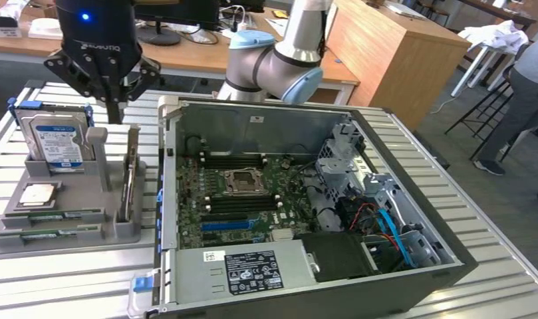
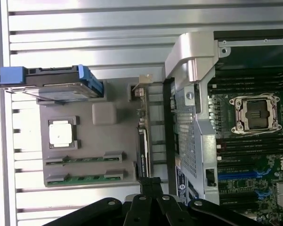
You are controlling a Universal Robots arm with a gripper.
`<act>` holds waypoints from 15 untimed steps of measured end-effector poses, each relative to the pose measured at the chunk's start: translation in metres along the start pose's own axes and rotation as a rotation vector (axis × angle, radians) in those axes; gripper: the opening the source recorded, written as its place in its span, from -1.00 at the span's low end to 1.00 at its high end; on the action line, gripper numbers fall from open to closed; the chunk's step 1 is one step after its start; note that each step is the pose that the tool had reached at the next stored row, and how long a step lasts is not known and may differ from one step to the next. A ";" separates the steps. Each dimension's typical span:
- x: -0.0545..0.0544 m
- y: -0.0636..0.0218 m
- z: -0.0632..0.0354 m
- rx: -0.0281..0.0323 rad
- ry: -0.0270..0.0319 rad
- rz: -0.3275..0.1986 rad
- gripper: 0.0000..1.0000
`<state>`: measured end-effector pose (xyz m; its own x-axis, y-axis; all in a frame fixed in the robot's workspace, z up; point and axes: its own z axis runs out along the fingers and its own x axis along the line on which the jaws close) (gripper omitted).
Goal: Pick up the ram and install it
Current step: 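Reach for the ram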
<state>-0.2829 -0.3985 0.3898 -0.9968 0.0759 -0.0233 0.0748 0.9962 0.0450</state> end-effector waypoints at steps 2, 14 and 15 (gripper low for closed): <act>0.006 -0.0004 0.0000 0.0000 0.0000 0.000 -0.80; 0.038 -0.0025 0.0002 -0.0001 -0.0001 0.000 -0.80; 0.040 -0.0026 0.0002 -0.0001 -0.0001 0.000 -0.80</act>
<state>-0.3234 -0.3981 0.3885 -0.9968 0.0760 -0.0234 0.0749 0.9962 0.0451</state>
